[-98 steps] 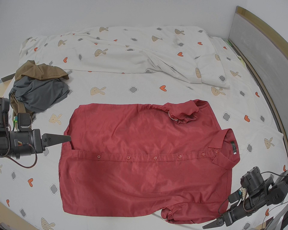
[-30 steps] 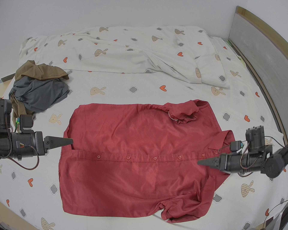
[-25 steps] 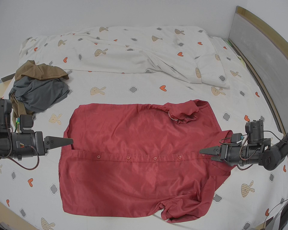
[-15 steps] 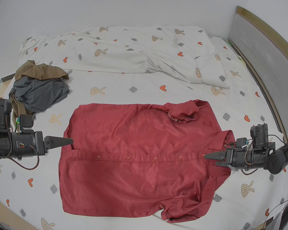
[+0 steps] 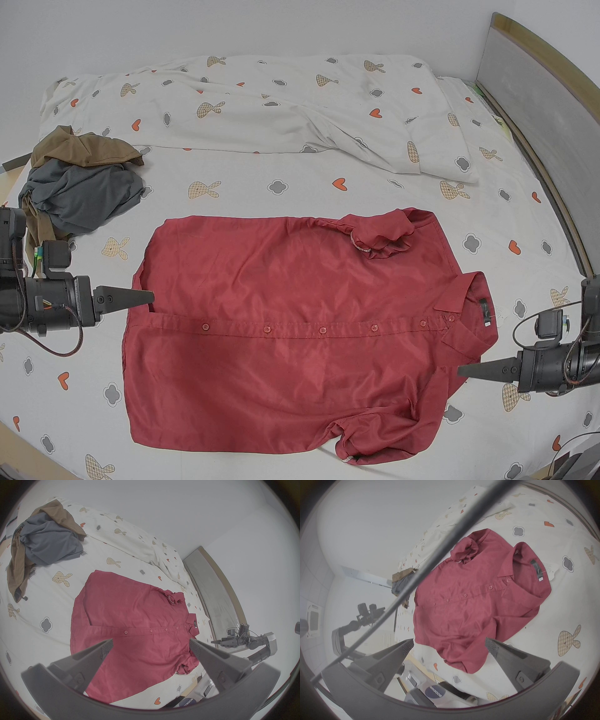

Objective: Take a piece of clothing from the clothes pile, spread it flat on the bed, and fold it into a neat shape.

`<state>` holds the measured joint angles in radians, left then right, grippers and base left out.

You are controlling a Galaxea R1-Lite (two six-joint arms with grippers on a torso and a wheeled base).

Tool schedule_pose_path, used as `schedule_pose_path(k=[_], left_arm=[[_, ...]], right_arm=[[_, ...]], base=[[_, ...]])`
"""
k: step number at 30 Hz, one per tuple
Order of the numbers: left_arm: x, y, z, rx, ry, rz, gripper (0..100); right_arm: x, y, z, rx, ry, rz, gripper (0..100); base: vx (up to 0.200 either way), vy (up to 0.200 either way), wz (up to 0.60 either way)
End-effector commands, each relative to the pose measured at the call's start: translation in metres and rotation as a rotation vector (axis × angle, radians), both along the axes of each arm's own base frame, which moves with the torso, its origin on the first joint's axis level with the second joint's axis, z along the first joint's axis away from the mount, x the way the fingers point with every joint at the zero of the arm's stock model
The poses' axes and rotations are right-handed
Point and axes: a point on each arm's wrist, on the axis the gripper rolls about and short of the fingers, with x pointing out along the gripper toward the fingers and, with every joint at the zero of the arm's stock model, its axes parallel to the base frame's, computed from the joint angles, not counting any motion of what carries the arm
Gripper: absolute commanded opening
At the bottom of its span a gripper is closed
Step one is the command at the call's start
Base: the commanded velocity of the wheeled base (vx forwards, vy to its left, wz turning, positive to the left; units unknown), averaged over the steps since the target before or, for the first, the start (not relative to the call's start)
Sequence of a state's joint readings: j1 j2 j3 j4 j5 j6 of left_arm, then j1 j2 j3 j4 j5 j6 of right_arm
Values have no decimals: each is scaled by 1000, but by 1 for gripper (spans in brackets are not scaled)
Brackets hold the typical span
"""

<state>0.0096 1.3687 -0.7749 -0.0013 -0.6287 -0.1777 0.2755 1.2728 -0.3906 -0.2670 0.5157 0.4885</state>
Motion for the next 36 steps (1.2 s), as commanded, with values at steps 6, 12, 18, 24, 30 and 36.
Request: schedule_pose_path(k=[6,12,18,24,30,36], left_arm=[[1,-3,-3,1,12,-11,100],[3,-3,-4,1,18,-10,100],[4,-3,-5,1,23,-10,100],[5,-3,-6,2,28,-11,100],[5,-3,-6,2,28,-11,100],[5,-3,-6,2,26,-11,100]], right_arm=[[-4,52,-92,-383,454,280,100],[-6,58,-101,-447,468,293,100],[-4,58,-108,-453,449,273,100],[1,62,-111,-412,374,264,100],[11,70,-114,-385,318,261,100],[11,71,-117,-391,323,265,0]], base=[[0,0,0],[0,0,0],[0,0,0],[0,0,0],[0,0,0],[0,0,0]])
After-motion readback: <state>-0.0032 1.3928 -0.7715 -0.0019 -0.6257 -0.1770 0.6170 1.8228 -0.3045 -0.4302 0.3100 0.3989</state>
